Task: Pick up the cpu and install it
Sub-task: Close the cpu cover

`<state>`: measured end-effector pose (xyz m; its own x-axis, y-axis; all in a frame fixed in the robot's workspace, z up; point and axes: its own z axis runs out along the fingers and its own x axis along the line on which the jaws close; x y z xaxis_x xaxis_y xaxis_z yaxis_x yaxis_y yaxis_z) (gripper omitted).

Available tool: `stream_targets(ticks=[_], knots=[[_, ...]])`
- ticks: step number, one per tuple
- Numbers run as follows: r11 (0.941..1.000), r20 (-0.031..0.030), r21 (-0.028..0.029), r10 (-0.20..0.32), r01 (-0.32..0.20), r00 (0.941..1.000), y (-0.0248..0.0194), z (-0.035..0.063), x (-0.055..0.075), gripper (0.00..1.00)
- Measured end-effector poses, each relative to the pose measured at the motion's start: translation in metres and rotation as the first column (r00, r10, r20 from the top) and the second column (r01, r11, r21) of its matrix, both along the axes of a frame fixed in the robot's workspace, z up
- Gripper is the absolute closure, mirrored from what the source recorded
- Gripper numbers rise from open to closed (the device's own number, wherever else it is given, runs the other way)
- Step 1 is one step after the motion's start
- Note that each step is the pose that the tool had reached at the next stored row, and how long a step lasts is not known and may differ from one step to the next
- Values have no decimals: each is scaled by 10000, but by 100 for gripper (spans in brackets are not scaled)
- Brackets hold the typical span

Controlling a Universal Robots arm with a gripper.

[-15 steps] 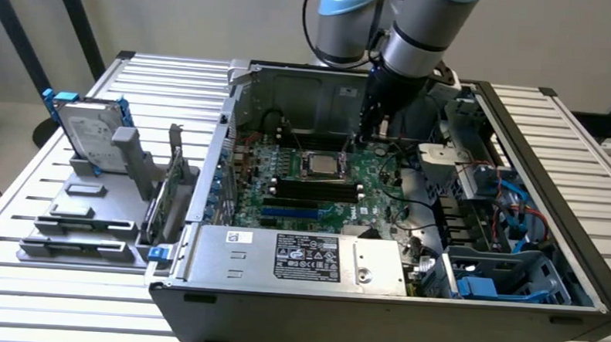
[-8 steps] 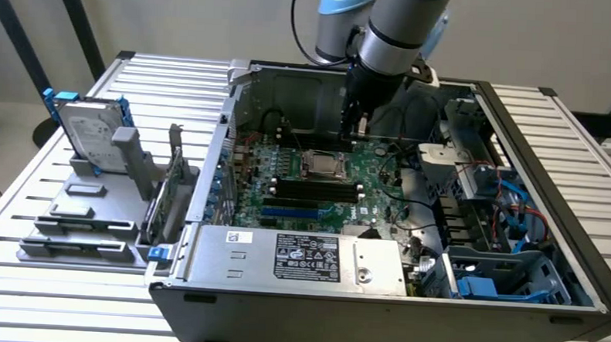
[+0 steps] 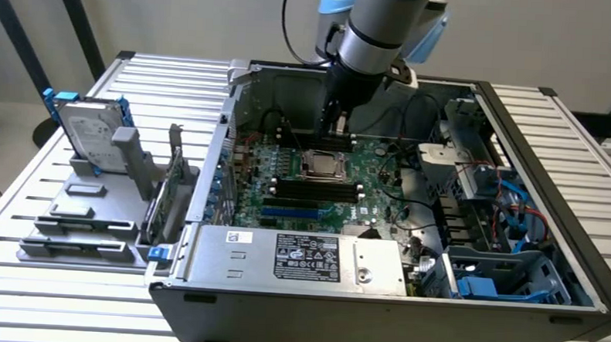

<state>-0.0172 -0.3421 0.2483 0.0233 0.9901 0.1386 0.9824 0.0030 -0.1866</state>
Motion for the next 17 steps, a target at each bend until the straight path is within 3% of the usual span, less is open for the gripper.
stream_targets(ticks=[4, 5, 17], knots=[[10000, -353, -1, -1, 1, 9994, 0, -5, -96, 89], [10000, -398, 0, 0, 0, 9992, 0, -12, -115, 89], [10000, -423, -1, 8, -8, 9991, 0, -223, -201, 89]])
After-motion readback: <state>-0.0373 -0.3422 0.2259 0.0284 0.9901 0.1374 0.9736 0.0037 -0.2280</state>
